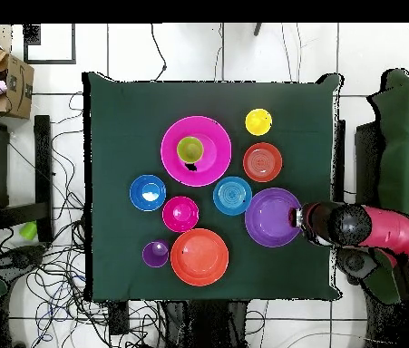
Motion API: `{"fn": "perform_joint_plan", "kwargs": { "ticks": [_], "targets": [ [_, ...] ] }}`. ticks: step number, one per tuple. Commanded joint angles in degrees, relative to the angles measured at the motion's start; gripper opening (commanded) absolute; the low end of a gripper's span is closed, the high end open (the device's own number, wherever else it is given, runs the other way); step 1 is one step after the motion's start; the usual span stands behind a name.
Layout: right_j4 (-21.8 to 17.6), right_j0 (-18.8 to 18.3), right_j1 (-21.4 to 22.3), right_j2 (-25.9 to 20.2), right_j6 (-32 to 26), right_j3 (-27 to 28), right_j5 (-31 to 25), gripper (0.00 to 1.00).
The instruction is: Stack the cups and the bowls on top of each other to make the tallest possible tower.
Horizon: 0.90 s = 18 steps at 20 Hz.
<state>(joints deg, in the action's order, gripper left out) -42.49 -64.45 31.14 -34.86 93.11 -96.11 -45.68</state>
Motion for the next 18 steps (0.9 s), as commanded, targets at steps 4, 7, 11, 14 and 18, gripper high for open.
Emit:
{"fn": "perform_joint_plan", "kwargs": {
  "ticks": [4, 7, 11, 14, 18],
  "targets": [
    [3.44, 4.81, 7.89, -2.59, -9.86, -4.54, -9.16, 0.0],
    [5.42, 5.6, 9.99, -2.89, -9.12, -5.19, -11.36, 0.0],
    [8.33, 6.51, 14.22, -3.13, -8.26, -6.63, -14.97, 0.0],
    [10.81, 6.51, 17.88, -3.63, -8.03, -8.17, -16.91, 0.0],
    [13.67, 7.77, 20.35, -3.91, -7.11, -8.08, -19.93, 0.0]
  ]
}}
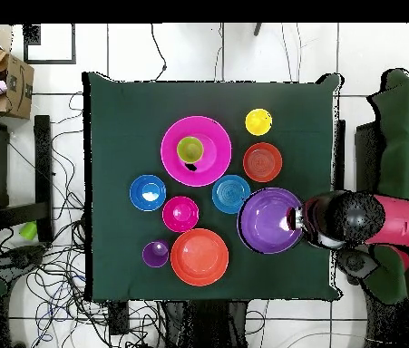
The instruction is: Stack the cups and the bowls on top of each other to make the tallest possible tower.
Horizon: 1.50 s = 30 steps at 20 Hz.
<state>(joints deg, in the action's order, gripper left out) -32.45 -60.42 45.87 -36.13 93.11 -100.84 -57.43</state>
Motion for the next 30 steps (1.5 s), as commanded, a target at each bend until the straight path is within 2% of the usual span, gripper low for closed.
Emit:
{"fn": "perform_joint_plan", "kwargs": {
  "ticks": [1, 5, 12, 19, 22, 30],
  "targets": [
    [4.26, 3.92, 5.95, -2.73, -7.17, -2.99, -9.03, 0.0],
    [6.93, 4.97, 5.5, -3.06, -6.14, -1.16, -10.94, 0.0],
    [7.54, 9.38, 1.25, -1.51, -2.1, 3.77, -11.09, 0.0],
    [8.71, 14.69, -1.57, 0.63, 4.47, 4.97, -6.13, 0.0],
    [9.31, 16.46, -1.04, 1.48, 6.86, 4.68, -4.36, 0.0],
    [10.13, 17.87, -5.29, 2.73, 6.36, 7.97, -0.86, 0.0]
  ]
}}
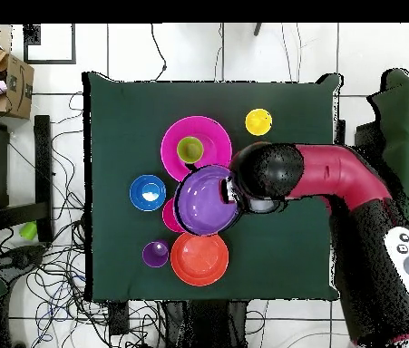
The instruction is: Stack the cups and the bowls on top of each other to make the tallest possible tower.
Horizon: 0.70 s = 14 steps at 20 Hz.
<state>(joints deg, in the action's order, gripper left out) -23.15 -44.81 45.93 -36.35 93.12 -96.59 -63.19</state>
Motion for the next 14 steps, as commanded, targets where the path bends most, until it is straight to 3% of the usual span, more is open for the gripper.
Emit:
{"fn": "perform_joint_plan", "kwargs": {
  "ticks": [1, 7, 14],
  "targets": [
    [0.6, 2.28, -6.05, 3.26, 6.64, 4.17, 6.14, 0.0],
    [-1.3, 4.11, -10.77, 5.28, 8.68, 8.66, 11.66, 0.0],
    [-0.12, 8.74, -11.91, 7.21, 9.97, 14.45, 8.22, 0.0]
  ]
}}
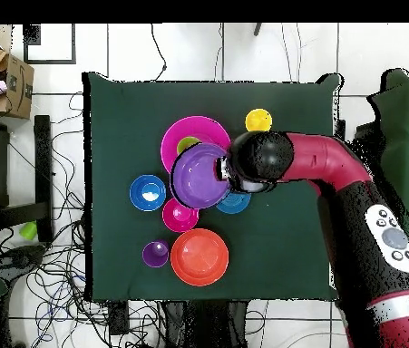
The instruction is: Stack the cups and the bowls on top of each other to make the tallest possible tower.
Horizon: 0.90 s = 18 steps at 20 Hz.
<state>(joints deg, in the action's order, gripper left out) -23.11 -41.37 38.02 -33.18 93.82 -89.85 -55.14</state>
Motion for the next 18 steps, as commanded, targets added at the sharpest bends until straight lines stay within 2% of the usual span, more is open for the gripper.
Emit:
{"fn": "perform_joint_plan", "kwargs": {
  "ticks": [1, 6, 18],
  "targets": [
    [0.42, 6.04, -4.68, 4.13, 9.67, 8.46, 0.03, 0.0],
    [2.06, 7.83, -6.71, 4.54, 11.29, 9.39, 2.6, 0.0],
    [5.23, 8.87, -11.21, 4.06, 10.45, 14.52, 3.43, 0.0]
  ]
}}
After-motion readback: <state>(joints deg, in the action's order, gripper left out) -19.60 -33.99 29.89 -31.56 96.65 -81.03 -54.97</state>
